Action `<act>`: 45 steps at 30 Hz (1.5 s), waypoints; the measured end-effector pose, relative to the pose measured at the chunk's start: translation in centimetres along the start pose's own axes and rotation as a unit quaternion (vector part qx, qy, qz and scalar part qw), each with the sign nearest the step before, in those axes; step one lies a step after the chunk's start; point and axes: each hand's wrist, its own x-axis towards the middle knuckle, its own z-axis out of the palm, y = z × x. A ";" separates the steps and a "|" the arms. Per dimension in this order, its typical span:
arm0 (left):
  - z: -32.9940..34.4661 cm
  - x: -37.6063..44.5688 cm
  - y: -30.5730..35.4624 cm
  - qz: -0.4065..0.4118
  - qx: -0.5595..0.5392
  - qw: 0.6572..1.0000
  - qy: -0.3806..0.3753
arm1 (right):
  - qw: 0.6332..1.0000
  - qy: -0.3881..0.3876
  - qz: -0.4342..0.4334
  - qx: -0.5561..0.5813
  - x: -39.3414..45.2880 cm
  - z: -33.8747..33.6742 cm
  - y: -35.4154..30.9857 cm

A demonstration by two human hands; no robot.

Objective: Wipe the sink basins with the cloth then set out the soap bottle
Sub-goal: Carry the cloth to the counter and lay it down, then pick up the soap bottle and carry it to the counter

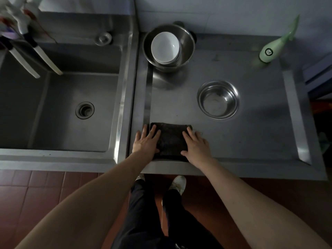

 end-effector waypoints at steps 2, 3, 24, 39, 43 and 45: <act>-0.4 -0.6 0.4 -0.013 -0.035 0.999 0.015 | 0.999 0.023 -0.007 0.023 -0.3 -0.5 -0.5; -0.7 -1.1 0.7 -0.024 -0.060 0.997 0.029 | 0.998 0.039 -0.009 0.043 -0.6 -0.6 -0.7; -9.1 -16.1 -8.7 -0.190 -0.450 0.820 0.297 | 0.910 0.105 -0.079 0.394 -5.1 -8.9 -19.5; -7.9 -30.6 -33.4 -0.253 -0.520 0.728 0.368 | 0.896 0.098 -0.166 0.399 -7.6 -5.9 -47.6; -8.9 -32.8 -37.2 -0.254 -0.535 0.708 0.384 | 0.900 0.090 -0.189 0.383 -7.3 -6.1 -52.7; -9.5 -33.0 -39.0 -0.249 -0.540 0.701 0.394 | 0.904 0.087 -0.197 0.370 -6.7 -6.5 -54.7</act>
